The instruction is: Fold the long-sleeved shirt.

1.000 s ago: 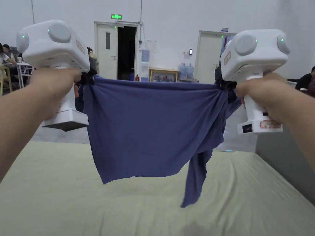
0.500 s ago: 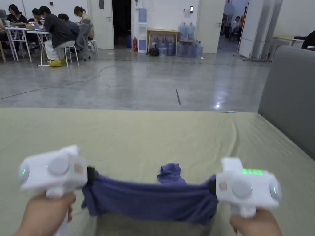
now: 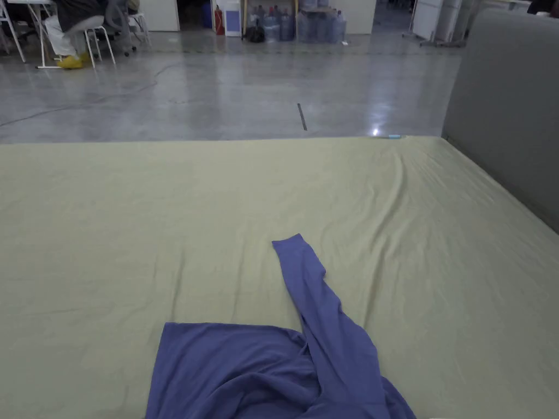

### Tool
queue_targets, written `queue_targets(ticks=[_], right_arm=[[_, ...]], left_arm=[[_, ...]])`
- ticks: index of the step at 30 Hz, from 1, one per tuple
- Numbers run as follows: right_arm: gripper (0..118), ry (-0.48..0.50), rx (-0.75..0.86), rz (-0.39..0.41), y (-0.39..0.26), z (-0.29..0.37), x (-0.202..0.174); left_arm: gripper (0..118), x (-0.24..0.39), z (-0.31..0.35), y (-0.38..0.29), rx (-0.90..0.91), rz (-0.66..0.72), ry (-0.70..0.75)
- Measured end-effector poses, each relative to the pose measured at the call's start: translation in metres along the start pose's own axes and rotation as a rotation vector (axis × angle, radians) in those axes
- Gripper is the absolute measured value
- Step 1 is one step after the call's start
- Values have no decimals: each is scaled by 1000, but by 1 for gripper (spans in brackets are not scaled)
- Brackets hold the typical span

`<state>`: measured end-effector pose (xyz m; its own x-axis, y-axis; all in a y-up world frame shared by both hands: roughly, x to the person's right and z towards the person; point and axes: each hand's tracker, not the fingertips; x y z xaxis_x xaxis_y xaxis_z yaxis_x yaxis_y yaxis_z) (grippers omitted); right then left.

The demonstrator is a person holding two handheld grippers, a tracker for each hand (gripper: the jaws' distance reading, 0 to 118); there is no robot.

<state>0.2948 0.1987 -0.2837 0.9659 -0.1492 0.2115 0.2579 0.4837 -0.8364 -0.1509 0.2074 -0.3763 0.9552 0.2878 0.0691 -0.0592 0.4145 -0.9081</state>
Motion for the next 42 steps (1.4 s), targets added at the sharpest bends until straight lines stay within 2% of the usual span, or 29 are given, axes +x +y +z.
queue_targets(ticks=[7,9,10,11,12,13,14,15,16,17,20,22,23,24,25,26,27,29,31,32,33,34,35,37,40,42], right_arm=[[10,-6,-93,-47,-24,-27,6],[30,-15,-108,-45,-18,-35,5],[37,-25,-117,-39,-14,-36,6],[56,-25,-126,-43,-9,-35,6],[56,-20,-139,-62,-4,-29,10],[65,-12,-165,-80,5,-21,13],[88,-15,-155,-102,8,-7,16],[118,-20,-109,-120,10,10,19],[118,13,44,-117,8,36,22],[115,17,78,-122,8,53,24],[118,12,95,-112,-6,89,21],[118,20,56,-106,-25,96,11],[109,22,9,-73,-36,94,5],[64,-3,-20,-32,-49,88,-5],[8,-44,-42,7,-60,83,-15],[3,-67,-78,37,-70,76,-22],[3,-36,-119,30,-77,72,-25],[3,95,-158,-13,-84,62,-28],[3,126,-179,-59,-82,57,-31],[3,120,-171,-47,-78,58,-32],[3,125,-168,-35,-76,57,-35],[3,130,-165,-20,-75,57,-37],[3,132,-162,-8,-73,56,-40],[3,132,-157,-3,-72,58,-44],[3,154,-182,-20,-73,54,-44],[3,152,-220,-27,-76,49,-42]], left_arm=[[3,-9,-29,-24,-71,11,35],[5,-9,-39,-26,-88,34,39],[15,-7,-43,-25,-84,34,48],[53,-4,-42,-22,-80,30,57],[53,-2,-36,-19,-75,30,68],[71,0,-27,-17,-69,37,83],[102,0,-17,-16,-65,37,83],[118,0,7,-19,-29,26,40],[118,2,20,-17,37,33,-15],[118,4,33,-24,47,36,-22],[118,13,55,-48,58,19,-5],[118,15,45,-65,-94,-11,0],[100,19,42,-76,-115,-25,25],[24,25,40,-87,-110,-49,36],[0,29,33,-95,-136,-79,71],[0,30,32,-97,-122,-109,112],[0,33,28,-98,-174,-105,75],[0,39,27,-93,-197,-70,-15],[0,44,27,-70,-182,-48,-41],[0,47,25,-53,-165,-57,-50],[24,49,20,-30,-123,-65,-55],[82,51,15,-5,-79,-71,-41],[118,54,7,20,-53,-77,-27],[118,56,-7,77,-10,-157,-54],[118,63,-46,165,-5,-120,66],[118,65,-118,187,-34,-98,74]])
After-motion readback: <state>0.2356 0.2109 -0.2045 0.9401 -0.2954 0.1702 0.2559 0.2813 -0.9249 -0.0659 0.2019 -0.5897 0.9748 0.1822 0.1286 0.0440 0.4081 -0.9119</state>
